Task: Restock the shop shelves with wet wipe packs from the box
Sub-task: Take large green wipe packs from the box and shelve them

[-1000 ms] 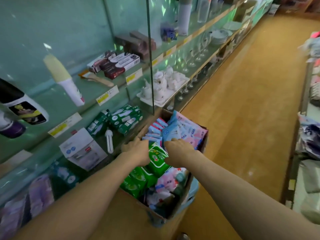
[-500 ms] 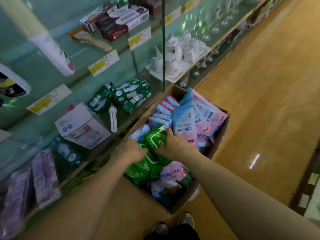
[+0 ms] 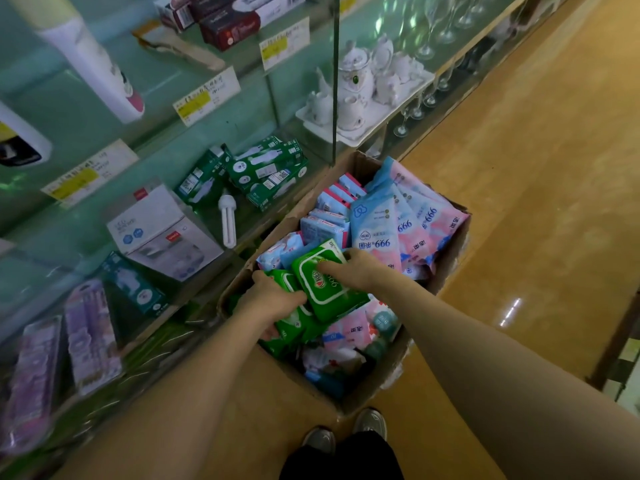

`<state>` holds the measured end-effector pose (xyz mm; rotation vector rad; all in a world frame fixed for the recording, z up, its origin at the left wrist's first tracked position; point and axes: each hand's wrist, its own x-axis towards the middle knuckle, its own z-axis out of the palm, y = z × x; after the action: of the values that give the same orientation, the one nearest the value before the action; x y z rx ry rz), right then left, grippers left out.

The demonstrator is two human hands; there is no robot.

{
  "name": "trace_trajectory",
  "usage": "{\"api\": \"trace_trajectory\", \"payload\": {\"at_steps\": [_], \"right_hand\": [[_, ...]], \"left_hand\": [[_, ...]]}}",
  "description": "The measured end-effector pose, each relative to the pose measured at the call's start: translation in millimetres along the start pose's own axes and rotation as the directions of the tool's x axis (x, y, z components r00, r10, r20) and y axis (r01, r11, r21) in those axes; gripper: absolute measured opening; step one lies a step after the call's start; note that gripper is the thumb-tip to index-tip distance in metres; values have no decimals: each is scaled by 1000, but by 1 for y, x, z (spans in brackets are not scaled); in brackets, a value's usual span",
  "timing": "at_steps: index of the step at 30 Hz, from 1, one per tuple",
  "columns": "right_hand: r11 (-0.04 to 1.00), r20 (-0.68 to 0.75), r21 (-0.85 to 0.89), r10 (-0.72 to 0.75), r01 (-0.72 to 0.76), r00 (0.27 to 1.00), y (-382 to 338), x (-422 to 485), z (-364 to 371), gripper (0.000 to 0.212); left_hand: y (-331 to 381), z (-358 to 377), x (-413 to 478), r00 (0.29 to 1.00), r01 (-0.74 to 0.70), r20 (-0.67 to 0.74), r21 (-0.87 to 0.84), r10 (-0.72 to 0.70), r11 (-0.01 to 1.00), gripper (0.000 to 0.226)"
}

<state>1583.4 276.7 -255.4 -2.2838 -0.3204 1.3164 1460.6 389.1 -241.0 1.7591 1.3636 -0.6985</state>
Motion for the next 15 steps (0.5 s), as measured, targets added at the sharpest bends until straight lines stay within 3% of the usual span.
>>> {"api": "trace_trajectory", "payload": {"at_steps": [3,6,10,15], "right_hand": [[998,3,68,1,-1,1000,-1,-5,-3,73],[991,35,131,14,-19,999,-5,-15,-12,87],[979,87,205,-10,-8,996,-8,-40,-33,104],[961,12,268,-74,68,997,-10,-80,-62,61]], "left_hand": [[-2,1,1,1000,-18,-14,-81,16,997,92],[-2,3,-1,999,-22,22,-267,29,963,100],[8,-1,-10,992,-114,20,-302,126,947,93],[36,-16,-36,954,-293,3,-208,300,933,77]]}}
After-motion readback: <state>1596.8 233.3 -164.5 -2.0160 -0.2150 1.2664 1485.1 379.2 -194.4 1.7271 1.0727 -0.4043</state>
